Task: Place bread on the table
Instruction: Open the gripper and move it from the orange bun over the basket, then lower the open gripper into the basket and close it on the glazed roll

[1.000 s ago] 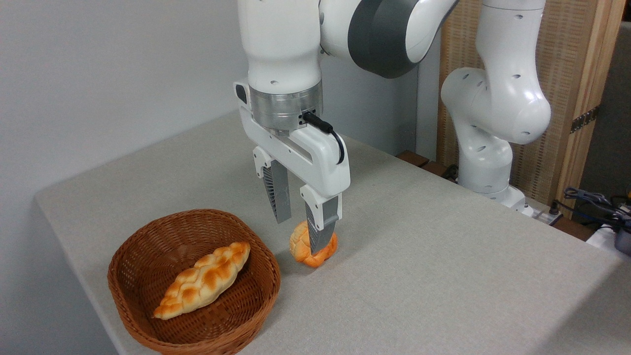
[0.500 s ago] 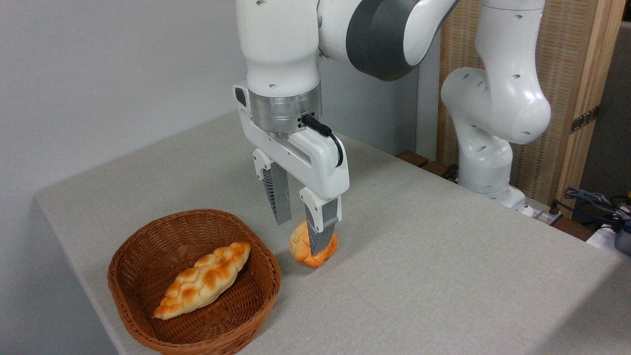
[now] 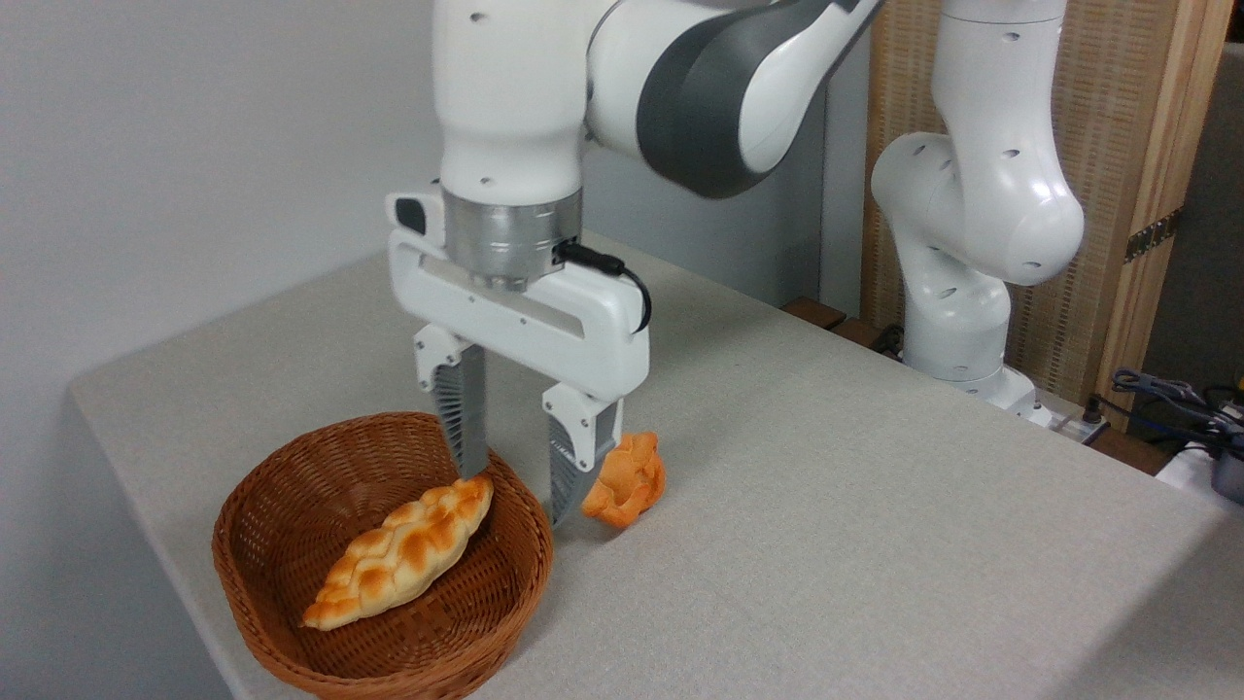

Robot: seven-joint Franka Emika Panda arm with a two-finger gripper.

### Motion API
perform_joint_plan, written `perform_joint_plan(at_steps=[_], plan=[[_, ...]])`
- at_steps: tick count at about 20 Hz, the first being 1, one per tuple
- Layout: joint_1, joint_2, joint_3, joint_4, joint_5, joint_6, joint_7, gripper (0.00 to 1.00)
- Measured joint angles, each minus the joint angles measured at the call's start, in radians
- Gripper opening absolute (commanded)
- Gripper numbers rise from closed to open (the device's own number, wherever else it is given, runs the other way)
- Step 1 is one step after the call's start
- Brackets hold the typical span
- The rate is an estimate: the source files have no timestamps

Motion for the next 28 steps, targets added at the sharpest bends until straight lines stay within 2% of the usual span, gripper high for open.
perform_joint_plan(at_steps=[2,5,11,17,19,21,22,23,28], plan=[[-0.009,0.029,-0.003,0.000,-0.009,0.042,-0.090,1.00],[-0.015,0.065,-0.028,0.000,-0.013,0.084,-0.142,1.00],[-0.022,0.143,-0.093,0.000,-0.014,0.193,-0.162,1.00],[-0.022,0.182,-0.123,0.001,-0.012,0.207,-0.161,0.99],[-0.022,0.187,-0.128,0.001,-0.011,0.208,-0.161,0.69],[-0.022,0.189,-0.130,0.001,0.002,0.208,-0.160,0.27],[-0.022,0.189,-0.132,0.001,0.009,0.208,-0.160,0.16],[-0.022,0.190,-0.135,0.001,0.014,0.208,-0.160,0.08],[-0.022,0.199,-0.145,0.004,0.020,0.211,-0.136,0.08]])
